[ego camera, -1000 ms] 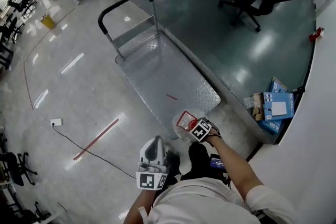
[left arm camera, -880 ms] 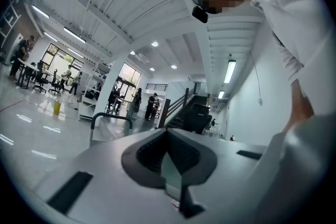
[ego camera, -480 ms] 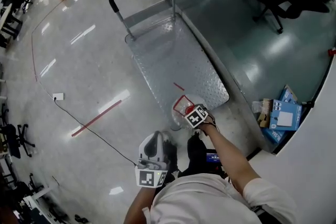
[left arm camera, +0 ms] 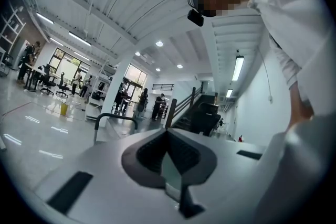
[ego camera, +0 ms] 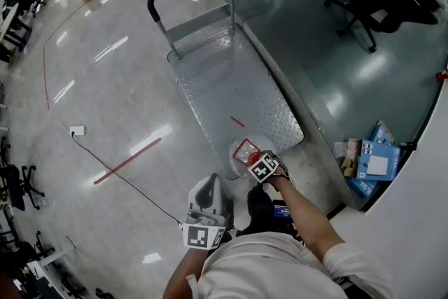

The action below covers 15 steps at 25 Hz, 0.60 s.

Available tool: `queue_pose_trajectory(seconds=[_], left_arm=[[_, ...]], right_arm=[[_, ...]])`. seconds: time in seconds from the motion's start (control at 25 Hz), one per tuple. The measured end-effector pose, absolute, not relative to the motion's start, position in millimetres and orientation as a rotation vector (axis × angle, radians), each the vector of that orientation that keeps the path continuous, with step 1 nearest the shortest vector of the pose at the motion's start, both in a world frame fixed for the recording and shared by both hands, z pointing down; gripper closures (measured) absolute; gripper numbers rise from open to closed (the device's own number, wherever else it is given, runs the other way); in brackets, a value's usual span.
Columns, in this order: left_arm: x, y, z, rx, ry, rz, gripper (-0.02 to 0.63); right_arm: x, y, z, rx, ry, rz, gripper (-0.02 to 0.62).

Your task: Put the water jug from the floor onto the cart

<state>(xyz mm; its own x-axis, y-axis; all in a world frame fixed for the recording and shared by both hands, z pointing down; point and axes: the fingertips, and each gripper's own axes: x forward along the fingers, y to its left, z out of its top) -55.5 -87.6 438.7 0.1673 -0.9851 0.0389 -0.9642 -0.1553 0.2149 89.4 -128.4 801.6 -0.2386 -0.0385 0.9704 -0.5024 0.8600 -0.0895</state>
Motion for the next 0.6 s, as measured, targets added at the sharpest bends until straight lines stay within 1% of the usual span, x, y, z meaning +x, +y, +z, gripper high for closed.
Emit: queue_pose_trajectory(seconds=[0.6], left_arm=[[-49,-73,434,2.252,-1.903,-0.177,0.603]], right_arm=[[98,-114,802,0.420,-1.812,0.430,0.324]])
